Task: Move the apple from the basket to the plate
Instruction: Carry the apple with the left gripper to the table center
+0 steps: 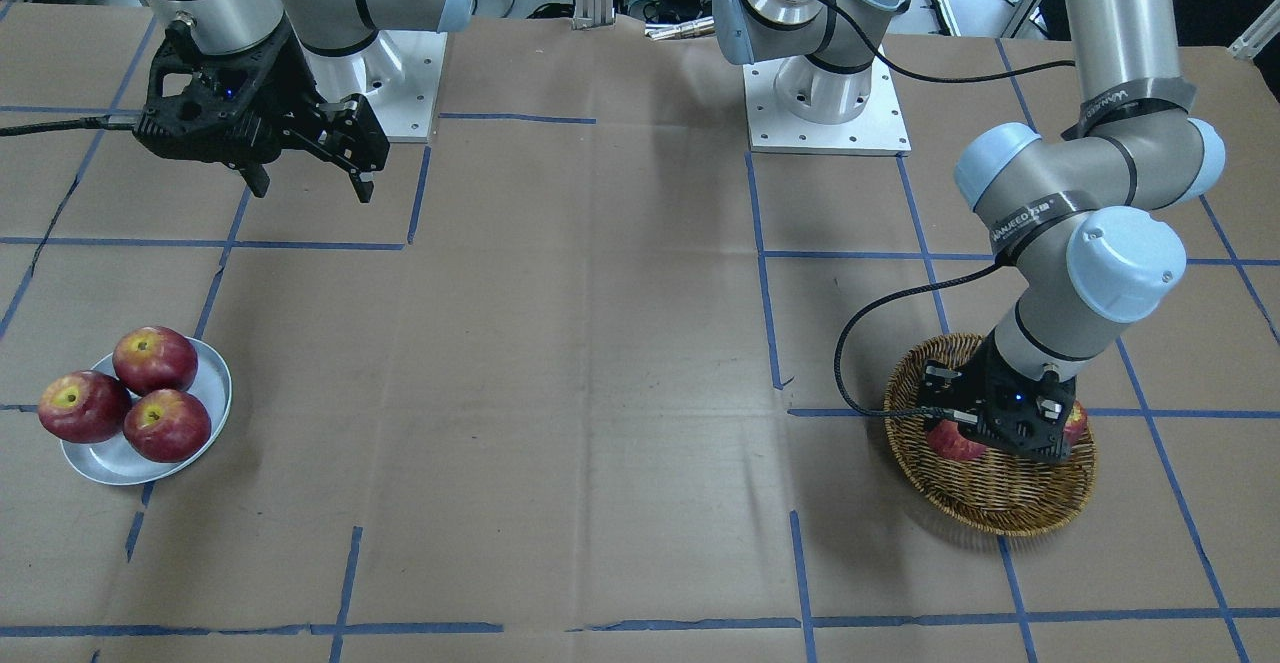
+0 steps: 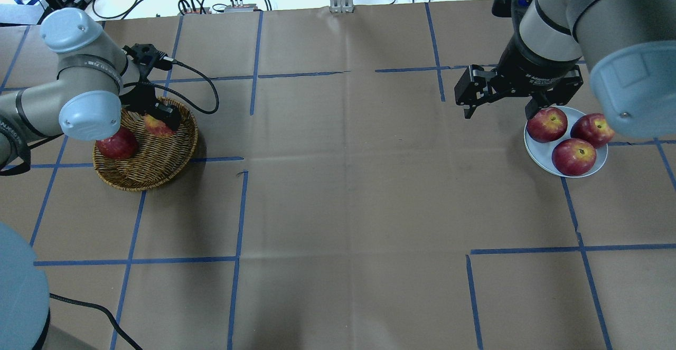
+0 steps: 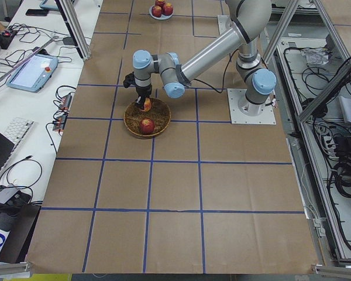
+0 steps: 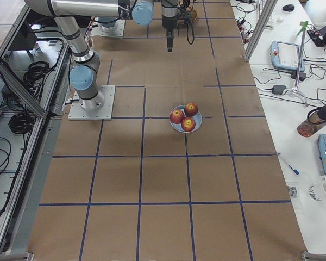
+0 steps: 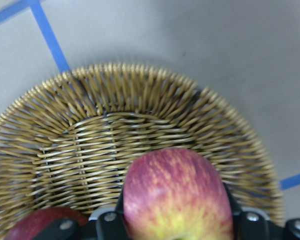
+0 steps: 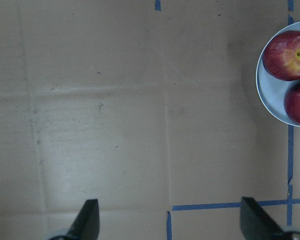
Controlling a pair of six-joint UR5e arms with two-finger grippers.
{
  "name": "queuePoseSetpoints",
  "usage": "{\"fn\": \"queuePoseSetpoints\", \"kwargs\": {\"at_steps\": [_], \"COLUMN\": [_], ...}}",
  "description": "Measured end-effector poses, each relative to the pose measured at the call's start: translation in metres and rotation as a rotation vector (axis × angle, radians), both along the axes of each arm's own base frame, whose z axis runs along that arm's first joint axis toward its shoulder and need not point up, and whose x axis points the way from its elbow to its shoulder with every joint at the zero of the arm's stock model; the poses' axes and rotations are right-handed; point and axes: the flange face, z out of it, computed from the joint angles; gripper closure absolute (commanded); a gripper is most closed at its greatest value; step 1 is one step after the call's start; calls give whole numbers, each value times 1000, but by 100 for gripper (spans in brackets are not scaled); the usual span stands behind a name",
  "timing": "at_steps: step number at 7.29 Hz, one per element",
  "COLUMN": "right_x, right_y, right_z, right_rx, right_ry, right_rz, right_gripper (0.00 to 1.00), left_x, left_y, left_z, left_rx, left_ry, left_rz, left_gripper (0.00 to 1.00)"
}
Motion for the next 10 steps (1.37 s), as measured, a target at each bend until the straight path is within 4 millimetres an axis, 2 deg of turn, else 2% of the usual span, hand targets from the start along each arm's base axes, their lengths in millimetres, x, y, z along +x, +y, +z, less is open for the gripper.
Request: {"fn": "queuePoseSetpoints", "kwargs": {"at_steps": [1,2,3,5,7,8,10], "right_x": [0,0,0,0,0,0,0], "right_y": [0,0,0,0,0,0,0], "right_z": [0,0,0,0,0,0,0], "right_rx": [0,0,0,0,0,0,0], "right_ry": [0,0,0,0,0,0,0], "right_rz": [0,0,0,0,0,0,0], "right_gripper": [0,0,0,0,0,0,0], "left_x": [-43,-91,-134,-222,-301,-329,-359], "left_y": [6,14,21,39,58,63,64], "left_z": [22,35,38,19,-17,-36,-61], "left_rx": [-7,-16,-19,-8,-11,-27,-51], "left_ry": [6,11,21,40,56,68,84], "left_rz": [46,83,118,179,206,214,208], "left_gripper": [42,44,44,43,43,42,40]}}
